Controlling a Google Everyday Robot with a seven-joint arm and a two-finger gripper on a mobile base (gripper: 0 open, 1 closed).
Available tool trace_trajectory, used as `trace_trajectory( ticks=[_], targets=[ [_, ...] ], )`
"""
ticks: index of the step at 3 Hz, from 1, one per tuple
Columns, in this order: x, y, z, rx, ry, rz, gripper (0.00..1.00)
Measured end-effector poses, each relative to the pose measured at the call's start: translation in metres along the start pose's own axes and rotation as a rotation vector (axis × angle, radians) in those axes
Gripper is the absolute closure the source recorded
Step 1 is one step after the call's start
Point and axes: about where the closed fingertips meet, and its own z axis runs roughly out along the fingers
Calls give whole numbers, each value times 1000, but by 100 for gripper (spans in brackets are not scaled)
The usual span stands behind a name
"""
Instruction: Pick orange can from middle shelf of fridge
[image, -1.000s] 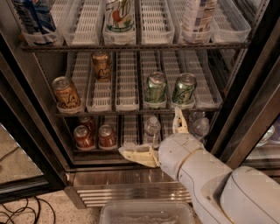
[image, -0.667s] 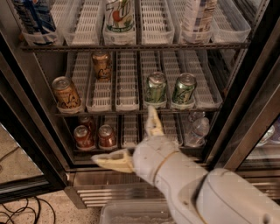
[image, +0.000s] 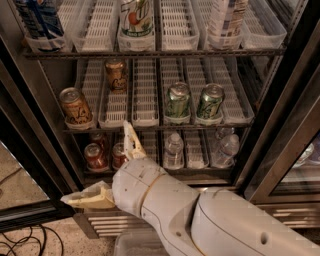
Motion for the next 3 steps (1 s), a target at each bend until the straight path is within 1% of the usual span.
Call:
trace_trajectory(
  ticks=[1,2,3],
  targets=[
    [-2,-1,5,14,-18,0,0],
    [-7,-4,20,40,-61,9,0],
    [-1,-4,41,82,-57,5,0]
  ],
)
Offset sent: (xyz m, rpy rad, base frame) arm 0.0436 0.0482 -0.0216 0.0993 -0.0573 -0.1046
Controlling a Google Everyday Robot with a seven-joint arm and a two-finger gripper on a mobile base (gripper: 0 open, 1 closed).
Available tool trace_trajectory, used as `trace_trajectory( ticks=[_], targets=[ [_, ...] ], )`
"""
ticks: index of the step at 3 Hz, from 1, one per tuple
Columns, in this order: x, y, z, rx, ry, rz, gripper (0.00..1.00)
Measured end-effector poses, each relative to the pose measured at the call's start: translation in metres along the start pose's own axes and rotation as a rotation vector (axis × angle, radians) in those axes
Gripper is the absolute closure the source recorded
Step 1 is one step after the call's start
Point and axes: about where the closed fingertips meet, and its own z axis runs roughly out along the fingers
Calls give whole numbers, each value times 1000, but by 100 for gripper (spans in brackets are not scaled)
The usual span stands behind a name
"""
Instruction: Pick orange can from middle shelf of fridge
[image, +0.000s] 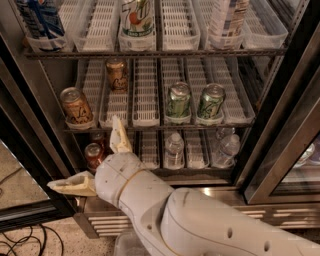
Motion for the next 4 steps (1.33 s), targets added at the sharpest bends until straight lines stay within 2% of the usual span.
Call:
trace_trajectory(
  ticks=[2,3,4],
  targets=[
    [29,4,23,128,112,-16,0],
    [36,1,31,211,122,-8,0],
    [38,-12,43,313,88,33,0]
  ],
)
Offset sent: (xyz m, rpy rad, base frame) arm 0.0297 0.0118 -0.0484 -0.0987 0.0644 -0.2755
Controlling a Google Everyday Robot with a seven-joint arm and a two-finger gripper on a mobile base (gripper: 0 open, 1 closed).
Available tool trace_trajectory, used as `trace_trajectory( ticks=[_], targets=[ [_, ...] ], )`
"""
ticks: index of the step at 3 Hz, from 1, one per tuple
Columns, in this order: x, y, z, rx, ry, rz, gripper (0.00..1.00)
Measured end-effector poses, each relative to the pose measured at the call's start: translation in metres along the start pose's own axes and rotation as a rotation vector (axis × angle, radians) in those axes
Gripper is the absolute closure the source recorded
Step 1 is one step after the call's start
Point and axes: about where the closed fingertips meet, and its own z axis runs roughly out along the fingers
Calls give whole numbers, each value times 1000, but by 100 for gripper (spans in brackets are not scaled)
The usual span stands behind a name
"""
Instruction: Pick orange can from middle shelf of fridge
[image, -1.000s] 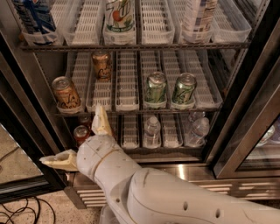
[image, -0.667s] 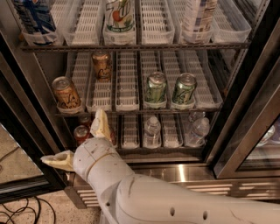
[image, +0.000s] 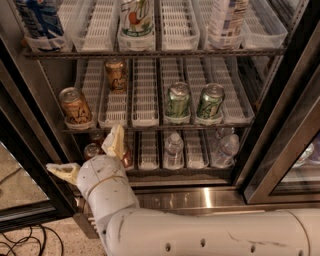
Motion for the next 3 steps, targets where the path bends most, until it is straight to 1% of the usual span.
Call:
trace_trajectory(
  ticks=[1,2,3],
  targets=[
    [-1,-16,13,99,-44,55,0],
    [-5,-30,19,191,-76,81,0],
    [-7,-51,14,299,-87,59,0]
  ],
)
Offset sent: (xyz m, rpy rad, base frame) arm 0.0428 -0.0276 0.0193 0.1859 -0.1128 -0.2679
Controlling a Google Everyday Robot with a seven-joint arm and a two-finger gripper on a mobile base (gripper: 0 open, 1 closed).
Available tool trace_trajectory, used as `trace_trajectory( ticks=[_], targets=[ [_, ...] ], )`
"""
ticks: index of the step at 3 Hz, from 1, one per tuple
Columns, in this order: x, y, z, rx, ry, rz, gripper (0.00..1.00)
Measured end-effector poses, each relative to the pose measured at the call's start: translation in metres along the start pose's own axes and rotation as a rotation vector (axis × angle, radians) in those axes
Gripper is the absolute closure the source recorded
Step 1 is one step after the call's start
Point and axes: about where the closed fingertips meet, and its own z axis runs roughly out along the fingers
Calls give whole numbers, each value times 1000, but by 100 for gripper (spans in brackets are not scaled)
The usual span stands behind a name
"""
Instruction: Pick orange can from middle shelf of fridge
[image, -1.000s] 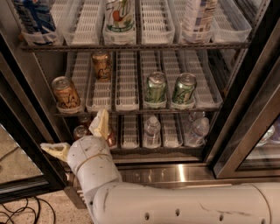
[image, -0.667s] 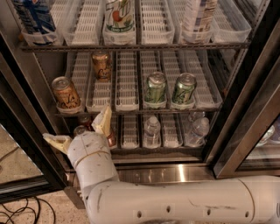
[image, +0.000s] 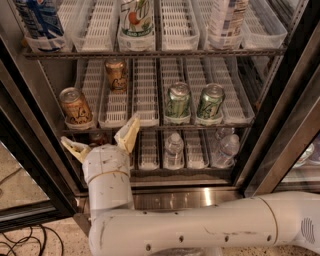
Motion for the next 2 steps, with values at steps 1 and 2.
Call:
trace_trajectory(
  ticks=[1,2],
  targets=[
    [1,-6,0,20,6,1,0],
    [2,-7,3,31,1,2,0]
  ],
)
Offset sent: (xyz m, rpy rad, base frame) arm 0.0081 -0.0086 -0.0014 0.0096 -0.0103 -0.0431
